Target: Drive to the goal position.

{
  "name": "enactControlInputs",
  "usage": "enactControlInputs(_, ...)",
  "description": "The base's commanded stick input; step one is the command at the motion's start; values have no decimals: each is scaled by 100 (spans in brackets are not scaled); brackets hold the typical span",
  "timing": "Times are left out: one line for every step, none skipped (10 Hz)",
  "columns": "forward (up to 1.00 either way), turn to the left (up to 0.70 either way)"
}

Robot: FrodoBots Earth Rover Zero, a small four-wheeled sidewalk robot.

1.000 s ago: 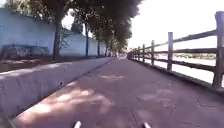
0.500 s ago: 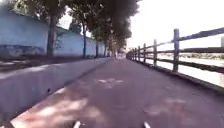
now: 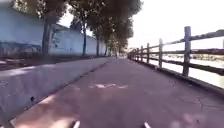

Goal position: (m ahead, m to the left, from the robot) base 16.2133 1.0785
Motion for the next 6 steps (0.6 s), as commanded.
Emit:
enactControlInputs(85, 0)
enactControlInputs(85, 0)
enactControlInputs(85, 0)
enactControlInputs(85, 0)
enactControlInputs(85, 0)
enactControlInputs(85, 0)
